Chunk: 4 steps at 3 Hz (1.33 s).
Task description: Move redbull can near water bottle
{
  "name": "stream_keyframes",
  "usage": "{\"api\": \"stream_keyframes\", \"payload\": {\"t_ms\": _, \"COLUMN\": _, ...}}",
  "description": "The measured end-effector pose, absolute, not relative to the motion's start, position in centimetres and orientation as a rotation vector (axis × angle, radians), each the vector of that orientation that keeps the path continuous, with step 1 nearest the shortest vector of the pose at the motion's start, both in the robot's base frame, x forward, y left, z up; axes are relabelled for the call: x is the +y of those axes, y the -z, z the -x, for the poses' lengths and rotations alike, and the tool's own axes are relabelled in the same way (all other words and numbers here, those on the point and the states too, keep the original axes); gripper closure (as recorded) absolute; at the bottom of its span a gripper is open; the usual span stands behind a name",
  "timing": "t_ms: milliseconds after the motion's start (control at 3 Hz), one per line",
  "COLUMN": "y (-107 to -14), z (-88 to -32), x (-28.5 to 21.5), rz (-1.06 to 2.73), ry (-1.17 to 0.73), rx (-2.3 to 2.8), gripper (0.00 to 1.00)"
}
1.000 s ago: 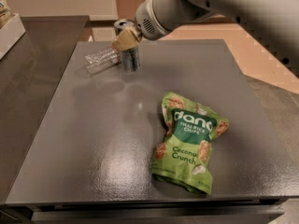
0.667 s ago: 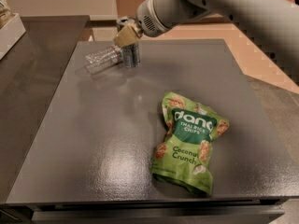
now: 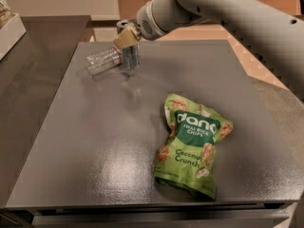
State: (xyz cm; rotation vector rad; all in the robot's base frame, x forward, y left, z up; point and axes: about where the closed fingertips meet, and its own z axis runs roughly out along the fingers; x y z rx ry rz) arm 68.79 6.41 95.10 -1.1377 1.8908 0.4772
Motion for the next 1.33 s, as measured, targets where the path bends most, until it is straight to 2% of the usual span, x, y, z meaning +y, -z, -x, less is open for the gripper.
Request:
{"api": "stream_keyframes", "payload": {"t_ms": 333, "y": -94.3, "z": -69.0, "x": 7.2, "rz": 1.137, "ry": -0.488, "rx": 1.883, "gripper": 0.82}}
{"api": "stream_keyframes", "payload": {"t_ms": 1333, "y": -92.0, "z": -69.3, "x": 8.3, "rz": 1.153, "ry": -0.494, "rx": 1.885, "gripper": 0.12}}
